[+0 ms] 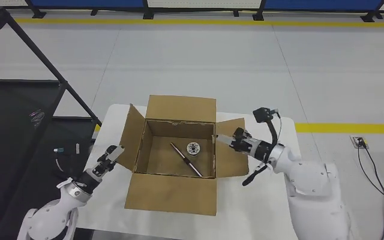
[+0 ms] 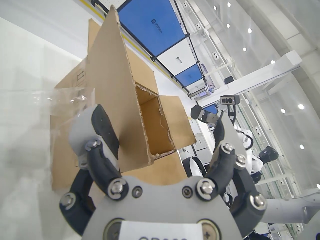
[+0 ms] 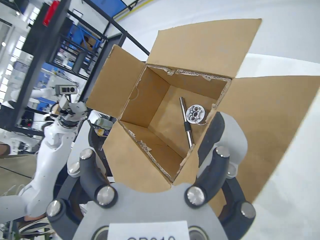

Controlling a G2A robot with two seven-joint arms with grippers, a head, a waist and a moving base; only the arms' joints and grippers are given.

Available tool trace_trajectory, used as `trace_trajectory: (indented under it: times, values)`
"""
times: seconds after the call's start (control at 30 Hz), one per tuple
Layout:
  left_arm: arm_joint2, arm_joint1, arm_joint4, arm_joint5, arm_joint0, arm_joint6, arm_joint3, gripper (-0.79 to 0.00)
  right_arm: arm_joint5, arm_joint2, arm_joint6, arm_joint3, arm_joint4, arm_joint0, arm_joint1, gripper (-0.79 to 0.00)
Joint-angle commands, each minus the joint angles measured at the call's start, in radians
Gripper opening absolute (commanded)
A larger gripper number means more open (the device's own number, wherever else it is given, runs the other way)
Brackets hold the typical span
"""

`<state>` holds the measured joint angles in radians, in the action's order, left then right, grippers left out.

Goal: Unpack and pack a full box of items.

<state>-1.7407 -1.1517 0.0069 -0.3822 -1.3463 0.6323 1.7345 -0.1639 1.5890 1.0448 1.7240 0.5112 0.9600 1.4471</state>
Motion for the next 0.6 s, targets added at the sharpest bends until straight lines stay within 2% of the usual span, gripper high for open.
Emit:
trace_trajectory:
  times: [0.0,0.23,0.43,0.57]
  values:
    - [0.021,0.000,0.008,0.004,0.009,0.004,0.000,0.000,-0.011,0.057,0.006,-0.020,-0.043,0.008,-0.009,0.000]
    - [0.098,0.001,0.022,0.021,0.054,0.027,-0.023,0.000,-0.012,0.167,0.004,-0.084,-0.094,0.037,-0.038,0.000]
    - [0.153,0.001,0.038,0.030,0.086,0.040,-0.046,0.000,-0.017,0.138,0.111,-0.208,-0.140,-0.020,-0.056,0.000]
    - [0.180,0.001,0.051,0.036,0.100,0.043,-0.060,0.000,-0.094,0.094,0.250,-0.331,-0.292,-0.088,-0.064,0.000]
